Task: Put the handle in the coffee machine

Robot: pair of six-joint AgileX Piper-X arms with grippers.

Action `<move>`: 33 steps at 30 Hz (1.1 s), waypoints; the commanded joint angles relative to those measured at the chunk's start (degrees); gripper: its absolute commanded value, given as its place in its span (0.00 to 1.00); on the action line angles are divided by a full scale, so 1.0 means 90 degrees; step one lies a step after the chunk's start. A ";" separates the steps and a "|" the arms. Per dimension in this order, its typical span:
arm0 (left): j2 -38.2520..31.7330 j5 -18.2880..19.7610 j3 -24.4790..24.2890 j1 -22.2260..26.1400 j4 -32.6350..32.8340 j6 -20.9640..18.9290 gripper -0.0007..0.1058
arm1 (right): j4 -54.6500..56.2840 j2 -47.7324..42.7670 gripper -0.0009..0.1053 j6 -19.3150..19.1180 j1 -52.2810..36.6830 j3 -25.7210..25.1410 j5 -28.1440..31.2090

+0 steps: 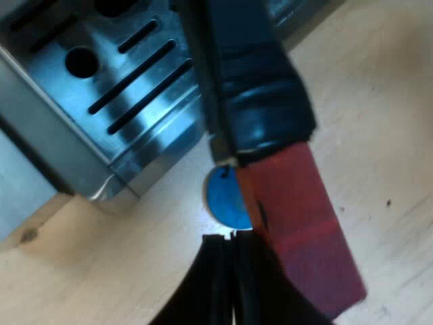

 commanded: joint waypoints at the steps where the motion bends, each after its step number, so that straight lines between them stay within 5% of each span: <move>1: -0.0088 0.0661 -0.0018 -0.0620 0.0281 -0.0025 0.01 | 0.0180 -0.0024 0.62 0.0109 0.0005 -0.0069 -0.0225; 5: -0.0105 0.0605 -0.0018 -0.0845 0.0281 -0.0038 0.01 | 0.0341 -0.0024 0.62 0.0399 0.0013 -0.0069 -0.0315; 20: -0.0105 0.0476 -0.0345 -0.1613 -0.0189 0.0033 0.01 | 0.0999 -0.0499 0.61 0.0398 0.0013 -0.0069 -0.0330; 26: -0.0074 0.1018 -0.0368 -0.1713 -0.0469 0.0204 0.01 | 0.1085 -0.0704 0.61 0.0398 0.0013 -0.0069 -0.0330; 33: 0.0145 0.1107 -0.0368 -0.2003 -0.0578 0.0495 0.01 | 0.1085 -0.0723 0.61 0.0398 0.0013 -0.0069 -0.0330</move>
